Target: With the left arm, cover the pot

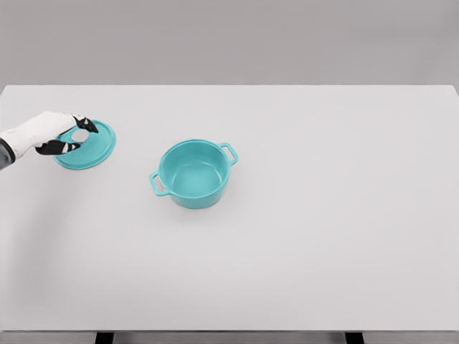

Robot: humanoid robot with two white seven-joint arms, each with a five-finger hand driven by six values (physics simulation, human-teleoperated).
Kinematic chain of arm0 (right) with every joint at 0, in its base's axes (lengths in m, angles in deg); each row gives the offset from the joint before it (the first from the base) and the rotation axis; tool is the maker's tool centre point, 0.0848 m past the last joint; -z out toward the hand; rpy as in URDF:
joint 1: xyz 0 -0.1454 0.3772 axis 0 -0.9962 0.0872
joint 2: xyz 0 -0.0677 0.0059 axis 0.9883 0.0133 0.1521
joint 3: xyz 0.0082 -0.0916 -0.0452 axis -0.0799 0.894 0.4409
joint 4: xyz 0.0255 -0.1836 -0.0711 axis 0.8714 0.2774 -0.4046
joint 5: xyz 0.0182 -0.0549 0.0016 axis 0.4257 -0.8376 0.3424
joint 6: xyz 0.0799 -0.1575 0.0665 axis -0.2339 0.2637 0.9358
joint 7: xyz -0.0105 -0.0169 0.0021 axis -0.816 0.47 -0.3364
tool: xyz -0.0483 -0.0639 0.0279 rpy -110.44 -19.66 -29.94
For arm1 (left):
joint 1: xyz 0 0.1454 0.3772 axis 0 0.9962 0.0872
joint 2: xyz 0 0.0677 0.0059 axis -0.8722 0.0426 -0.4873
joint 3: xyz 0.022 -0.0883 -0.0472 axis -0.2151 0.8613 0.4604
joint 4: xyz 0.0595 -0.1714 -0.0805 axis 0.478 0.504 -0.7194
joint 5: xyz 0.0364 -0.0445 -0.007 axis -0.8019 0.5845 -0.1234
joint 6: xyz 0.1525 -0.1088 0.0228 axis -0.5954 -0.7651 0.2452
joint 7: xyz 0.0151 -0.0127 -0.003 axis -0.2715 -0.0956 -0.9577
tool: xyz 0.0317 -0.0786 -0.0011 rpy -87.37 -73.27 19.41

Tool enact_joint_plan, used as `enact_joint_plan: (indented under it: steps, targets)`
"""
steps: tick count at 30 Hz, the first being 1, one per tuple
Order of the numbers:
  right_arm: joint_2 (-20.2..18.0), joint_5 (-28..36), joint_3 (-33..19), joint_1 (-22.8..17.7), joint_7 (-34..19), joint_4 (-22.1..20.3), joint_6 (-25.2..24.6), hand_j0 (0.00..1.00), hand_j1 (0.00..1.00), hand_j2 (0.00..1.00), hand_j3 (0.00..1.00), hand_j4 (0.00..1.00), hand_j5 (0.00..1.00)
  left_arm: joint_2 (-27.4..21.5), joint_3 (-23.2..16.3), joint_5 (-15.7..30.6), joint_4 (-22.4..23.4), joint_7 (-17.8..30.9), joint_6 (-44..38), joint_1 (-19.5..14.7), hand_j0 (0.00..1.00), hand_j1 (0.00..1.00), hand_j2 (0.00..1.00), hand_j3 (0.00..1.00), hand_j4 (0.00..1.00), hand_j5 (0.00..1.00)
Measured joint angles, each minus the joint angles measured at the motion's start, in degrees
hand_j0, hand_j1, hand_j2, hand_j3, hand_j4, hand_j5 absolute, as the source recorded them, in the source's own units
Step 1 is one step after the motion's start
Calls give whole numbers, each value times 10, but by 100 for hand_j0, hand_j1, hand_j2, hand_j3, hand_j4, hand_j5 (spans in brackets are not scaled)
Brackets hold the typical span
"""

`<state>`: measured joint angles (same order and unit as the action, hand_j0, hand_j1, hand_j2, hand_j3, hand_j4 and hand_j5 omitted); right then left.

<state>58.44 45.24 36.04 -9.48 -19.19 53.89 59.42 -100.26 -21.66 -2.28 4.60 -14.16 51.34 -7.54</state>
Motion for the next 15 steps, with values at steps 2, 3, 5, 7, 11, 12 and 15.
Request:
enact_joint_plan:
  steps: [2, 3, 5, 7, 11, 12, 15]
  targets:
    - [0, 0, 0, 0, 0, 0, 0, 100, 100, 100, 100, 100, 100, 0, 0, 0, 0, 0, 0, 0, 54, 54, 54, 54, 54, 54]
    - [0, 0, 0, 0, 0, 0, 0, 100, 100, 100, 100, 100, 100, 1, 0, 0, 0, 0, 0, 0, 54, 54, 54, 54, 54, 54]
    - [0, 0, 0, 0, 0, 0, 0, 100, 100, 100, 100, 100, 100, 1, 0, 1, 0, 0, 0, 1, 54, 54, 54, 54, 54, 54]
    - [0, 0, 0, 0, 0, 0, 0, 100, 100, 100, 100, 100, 100, 1, 0, 0, 0, 0, 0, 1, 51, 51, 51, 51, 51, 51]
    - [0, 0, 0, 0, 0, 0, 0, 100, 100, 100, 100, 100, 100, 1, 0, 0, 0, 0, 0, 2, 48, 48, 48, 48, 48, 48]
    - [0, 0, 0, 0, 0, 0, 0, 100, 100, 100, 100, 100, 100, 1, 0, 0, 0, 0, 0, 2, 47, 47, 47, 47, 47, 47]
    - [0, 0, 0, 0, 0, 0, 0, 100, 100, 100, 100, 100, 100, 0, 0, 1, -1, 0, 0, 2, 46, 46, 46, 46, 46, 46]
